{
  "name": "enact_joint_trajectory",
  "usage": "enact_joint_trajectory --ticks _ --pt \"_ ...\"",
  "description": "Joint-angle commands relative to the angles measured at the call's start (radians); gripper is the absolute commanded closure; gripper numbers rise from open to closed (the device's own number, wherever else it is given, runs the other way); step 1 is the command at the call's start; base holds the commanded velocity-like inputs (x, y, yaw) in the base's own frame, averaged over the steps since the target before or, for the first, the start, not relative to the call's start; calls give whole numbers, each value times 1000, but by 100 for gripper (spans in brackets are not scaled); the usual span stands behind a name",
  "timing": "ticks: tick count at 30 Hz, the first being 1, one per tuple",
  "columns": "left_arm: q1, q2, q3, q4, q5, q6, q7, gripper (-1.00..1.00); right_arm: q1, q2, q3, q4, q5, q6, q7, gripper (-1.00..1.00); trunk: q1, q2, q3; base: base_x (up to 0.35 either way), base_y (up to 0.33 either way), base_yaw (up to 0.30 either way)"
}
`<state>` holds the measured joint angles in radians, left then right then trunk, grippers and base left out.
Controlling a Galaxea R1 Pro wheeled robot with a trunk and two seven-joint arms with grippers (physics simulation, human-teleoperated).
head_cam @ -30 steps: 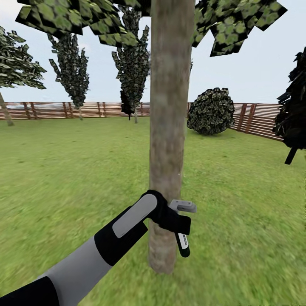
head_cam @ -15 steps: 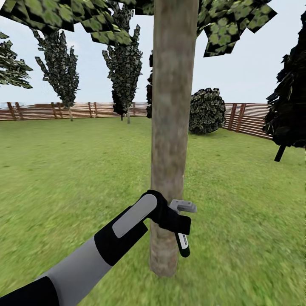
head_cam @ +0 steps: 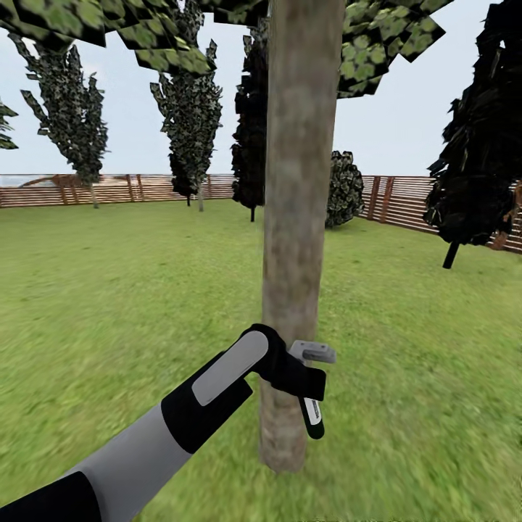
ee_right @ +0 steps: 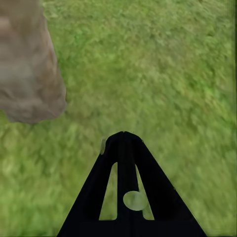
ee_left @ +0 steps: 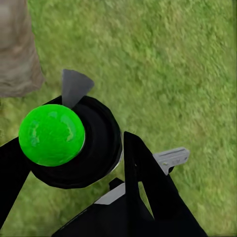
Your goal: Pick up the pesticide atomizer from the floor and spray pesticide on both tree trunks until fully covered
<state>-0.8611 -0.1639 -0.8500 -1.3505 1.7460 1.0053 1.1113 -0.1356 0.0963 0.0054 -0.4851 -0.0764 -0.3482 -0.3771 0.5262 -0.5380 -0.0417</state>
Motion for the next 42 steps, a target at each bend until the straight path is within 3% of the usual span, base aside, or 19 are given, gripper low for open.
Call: enact_joint_trajectory --ticks 1,12,14,16,19,27,32,42 --pt "-1 0 0 0 9 3 10 100 -1 0 1 0 -8 -6 0 100 0 -2 -2 19 337 -103" --pt "-1 0 -2 14 6 3 10 100 -1 0 2 -1 -8 -6 0 100 0 -2 -2 115 196 -17" --pt "-1 2 -11 39 -13 3 9 100 -1 1 2 -1 -8 -6 0 100 0 -2 -2 17 17 -1" --pt "-1 3 -32 78 -83 5 -6 100 -1 1 3 -1 -8 -6 0 100 0 -2 -2 8 8 0" --pt "-1 3 -59 101 -135 9 -66 100 -1 1 3 -1 -8 -6 0 100 0 -2 -2 3 3 0" --pt "-3 -4 -89 171 -163 42 -100 100 -1 2 4 -1 -8 -6 0 100 0 -2 -2 0 0 0" --pt "-4 -7 -101 209 -265 42 -127 100 -1 2 4 -1 -8 -6 0 100 0 -2 -2 0 0 0" --pt "-3 -8 -144 207 -291 42 -151 100 -1 2 5 -2 -8 -6 0 100 0 -2 -2 0 0 0"
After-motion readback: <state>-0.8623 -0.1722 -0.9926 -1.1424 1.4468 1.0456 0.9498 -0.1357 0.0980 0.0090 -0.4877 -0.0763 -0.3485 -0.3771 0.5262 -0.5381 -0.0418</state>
